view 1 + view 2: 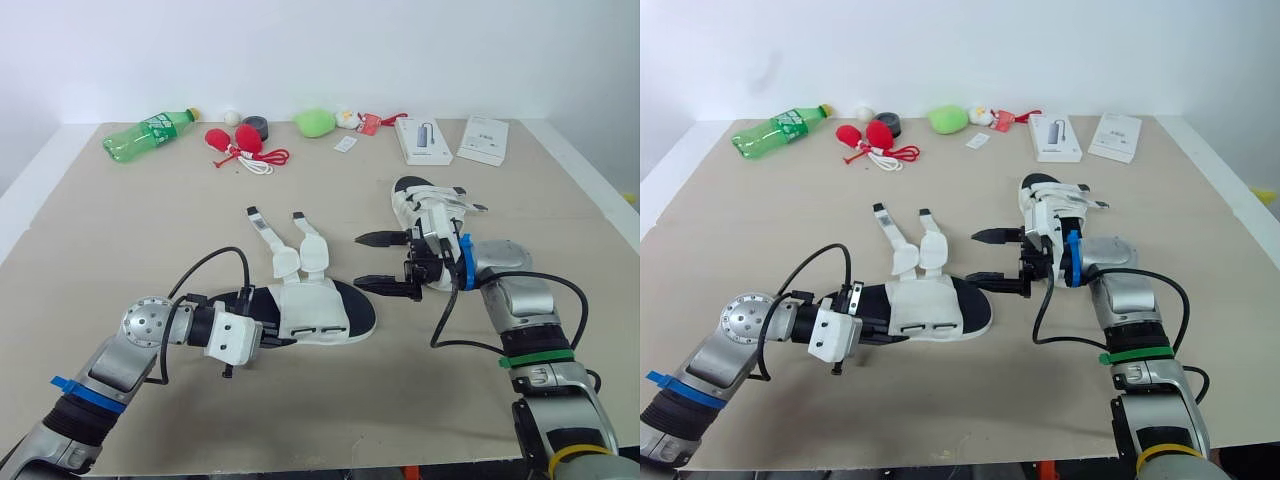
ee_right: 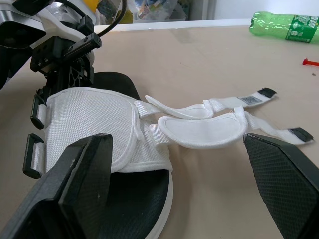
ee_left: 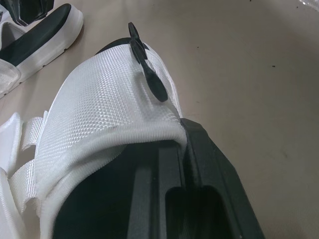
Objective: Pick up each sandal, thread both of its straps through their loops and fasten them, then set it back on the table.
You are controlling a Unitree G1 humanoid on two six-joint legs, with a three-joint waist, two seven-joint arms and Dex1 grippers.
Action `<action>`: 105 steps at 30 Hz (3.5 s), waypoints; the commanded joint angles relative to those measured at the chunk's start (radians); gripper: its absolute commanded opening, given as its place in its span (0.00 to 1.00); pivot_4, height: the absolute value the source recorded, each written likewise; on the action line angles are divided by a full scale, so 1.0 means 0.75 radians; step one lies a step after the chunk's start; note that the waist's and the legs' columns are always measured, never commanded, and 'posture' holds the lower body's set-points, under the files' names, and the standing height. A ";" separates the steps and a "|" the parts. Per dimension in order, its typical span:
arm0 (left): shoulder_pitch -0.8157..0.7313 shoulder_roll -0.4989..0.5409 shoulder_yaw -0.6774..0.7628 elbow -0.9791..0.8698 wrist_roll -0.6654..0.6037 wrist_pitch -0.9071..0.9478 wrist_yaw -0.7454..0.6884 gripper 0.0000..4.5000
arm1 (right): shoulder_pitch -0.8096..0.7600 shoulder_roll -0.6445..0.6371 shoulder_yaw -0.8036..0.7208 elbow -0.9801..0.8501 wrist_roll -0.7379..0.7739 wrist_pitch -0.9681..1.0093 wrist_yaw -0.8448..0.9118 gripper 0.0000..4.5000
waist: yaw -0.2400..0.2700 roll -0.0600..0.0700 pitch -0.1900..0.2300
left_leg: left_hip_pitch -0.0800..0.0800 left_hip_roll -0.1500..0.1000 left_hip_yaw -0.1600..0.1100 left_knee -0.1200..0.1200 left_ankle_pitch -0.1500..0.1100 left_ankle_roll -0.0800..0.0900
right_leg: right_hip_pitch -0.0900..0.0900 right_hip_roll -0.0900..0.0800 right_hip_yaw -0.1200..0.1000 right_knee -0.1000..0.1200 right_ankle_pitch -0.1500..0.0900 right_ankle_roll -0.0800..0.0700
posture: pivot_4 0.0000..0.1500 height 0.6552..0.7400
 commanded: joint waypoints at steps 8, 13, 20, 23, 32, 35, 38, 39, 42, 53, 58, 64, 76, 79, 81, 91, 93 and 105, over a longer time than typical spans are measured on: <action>0.017 0.016 0.020 -0.065 -0.039 0.159 0.032 0.07 | 0.020 -0.055 -0.004 -0.017 0.043 -0.057 0.156 1.00 | 0.000 0.000 0.000 | 0.002 0.000 0.000 0.001 0.000 0.000 | 0.003 0.000 0.000 0.000 0.000 0.000 | 1.00 1.00; 0.026 0.034 0.058 -0.153 -0.118 0.297 0.035 0.36 | 0.020 -0.061 0.002 0.002 0.032 -0.094 0.176 1.00 | -0.002 0.000 0.000 | 0.003 0.000 0.000 0.002 0.000 0.001 | 0.003 0.000 0.000 0.001 0.001 0.000 | 1.00 1.00; 0.197 0.191 0.214 -0.382 -0.318 0.615 0.021 0.36 | 0.027 -0.088 0.022 0.015 0.004 -0.128 0.192 1.00 | -0.003 0.000 0.000 | 0.002 0.001 0.000 0.002 0.000 0.001 | 0.003 0.000 0.000 0.001 0.000 0.000 | 1.00 1.00; 0.246 0.272 0.349 -0.439 -0.553 0.888 0.031 0.37 | 0.029 -0.098 0.047 0.007 -0.018 -0.133 0.198 0.81 | -0.004 0.000 0.001 | 0.003 0.001 0.000 0.002 0.000 0.001 | 0.003 0.001 0.000 0.001 0.000 -0.001 | 1.00 1.00; 0.075 0.191 0.525 -0.305 -0.852 1.284 0.237 0.37 | 0.102 -0.091 0.149 -0.121 -0.068 -0.125 0.162 0.15 | -0.002 0.000 0.001 | 0.003 0.003 0.000 0.004 0.000 0.001 | 0.003 0.002 -0.002 0.002 0.000 -0.002 | 1.00 1.00; -0.033 0.100 0.522 -0.226 -0.844 1.344 0.375 0.37 | 0.116 -0.078 0.193 -0.181 -0.096 -0.076 0.114 0.01 | -0.002 0.000 0.001 | 0.002 0.002 0.000 0.005 0.000 0.001 | 0.003 0.002 -0.002 0.002 0.000 -0.001 | 1.00 1.00; -0.139 0.024 0.495 -0.111 -0.820 1.433 0.486 0.37 | 0.121 -0.046 0.244 -0.216 -0.139 -0.050 0.052 0.01 | -0.003 -0.001 0.001 | 0.002 0.002 -0.002 0.007 0.000 0.001 | 0.003 0.003 -0.002 0.004 0.002 0.000 | 1.00 1.00; -0.173 0.000 0.486 -0.071 -0.810 1.464 0.523 0.37 | 0.114 -0.036 0.258 -0.213 -0.157 -0.045 0.029 0.01 | -0.005 -0.001 0.001 | 0.002 0.002 -0.001 0.007 0.000 0.001 | 0.003 0.003 -0.002 0.004 0.002 0.000 | 1.00 1.00; -0.249 -0.075 0.514 0.024 -0.851 1.548 0.599 0.37 | 0.100 -0.032 0.289 -0.188 -0.211 -0.067 0.000 0.01 | -0.003 -0.001 0.000 | 0.003 0.002 -0.002 0.008 0.000 0.001 | 0.004 0.003 -0.002 0.005 0.002 0.000 | 1.00 1.00; -0.424 -0.182 0.546 0.335 -0.871 1.798 0.701 0.81 | 0.080 -0.047 0.306 -0.183 -0.246 -0.105 -0.014 0.00 | -0.003 -0.002 0.000 | 0.003 0.001 -0.003 0.011 0.001 0.000 | 0.006 0.003 -0.003 0.006 0.003 0.001 | 1.00 1.00; -0.560 -0.233 0.549 0.546 -0.865 1.910 0.700 0.98 | 0.072 -0.046 0.301 -0.191 -0.240 -0.102 -0.017 0.00 | -0.003 -0.002 0.000 | 0.003 0.001 -0.004 0.015 0.001 0.000 | 0.007 0.003 -0.003 0.006 0.004 0.003 | 1.00 1.00; -0.717 -0.324 0.562 0.832 -0.831 1.928 0.690 0.98 | 0.072 -0.049 0.295 -0.194 -0.238 -0.104 -0.025 0.00 | -0.003 -0.002 0.000 | 0.002 0.000 -0.004 0.014 0.001 -0.001 | 0.007 0.002 -0.004 0.006 0.004 0.004 | 1.00 1.00; -1.019 -0.453 0.611 1.443 -0.650 1.648 0.636 0.98 | 0.086 -0.064 0.289 -0.217 -0.231 -0.108 -0.042 0.00 | -0.003 -0.002 0.000 | 0.002 -0.001 -0.005 0.014 0.001 -0.001 | 0.007 0.002 -0.004 0.005 0.004 0.004 | 1.00 1.00; -1.054 -0.476 0.635 1.547 -0.622 1.557 0.641 0.90 | 0.095 -0.070 0.287 -0.222 -0.230 -0.111 -0.042 0.00 | -0.003 -0.002 0.000 | 0.002 -0.001 -0.005 0.014 0.001 -0.001 | 0.008 0.002 -0.004 0.005 0.004 0.004 | 1.00 1.00; -1.071 -0.485 0.650 1.590 -0.614 1.521 0.647 0.77 | 0.097 -0.071 0.287 -0.224 -0.231 -0.112 -0.042 0.00 | -0.003 -0.002 0.000 | 0.002 -0.001 -0.005 0.014 0.001 -0.001 | 0.008 0.002 -0.004 0.005 0.004 0.004 | 1.00 1.00; -1.106 -0.499 0.639 1.657 -0.496 1.319 0.533 0.01 | 0.109 -0.079 0.290 -0.226 -0.231 -0.124 -0.040 0.00 | -0.003 -0.002 0.000 | 0.001 -0.001 -0.005 0.013 0.001 -0.002 | 0.007 0.002 -0.004 0.004 0.003 0.005 | 1.00 1.00; -1.096 -0.497 0.591 1.595 -0.445 1.222 0.457 0.01 | 0.108 -0.080 0.289 -0.219 -0.232 -0.130 -0.041 0.00 | -0.003 -0.002 0.001 | 0.001 -0.001 -0.005 0.013 0.001 -0.002 | 0.007 0.002 -0.004 0.004 0.004 0.005 | 1.00 1.00; -0.565 -0.264 0.119 0.541 0.195 -0.190 0.234 0.01 | 0.099 -0.076 0.297 -0.183 -0.235 -0.171 -0.032 0.00 | 0.003 -0.003 0.001 | 0.002 0.000 -0.004 0.005 0.002 -0.004 | 0.007 0.001 -0.003 0.000 0.004 0.002 | 1.00 1.00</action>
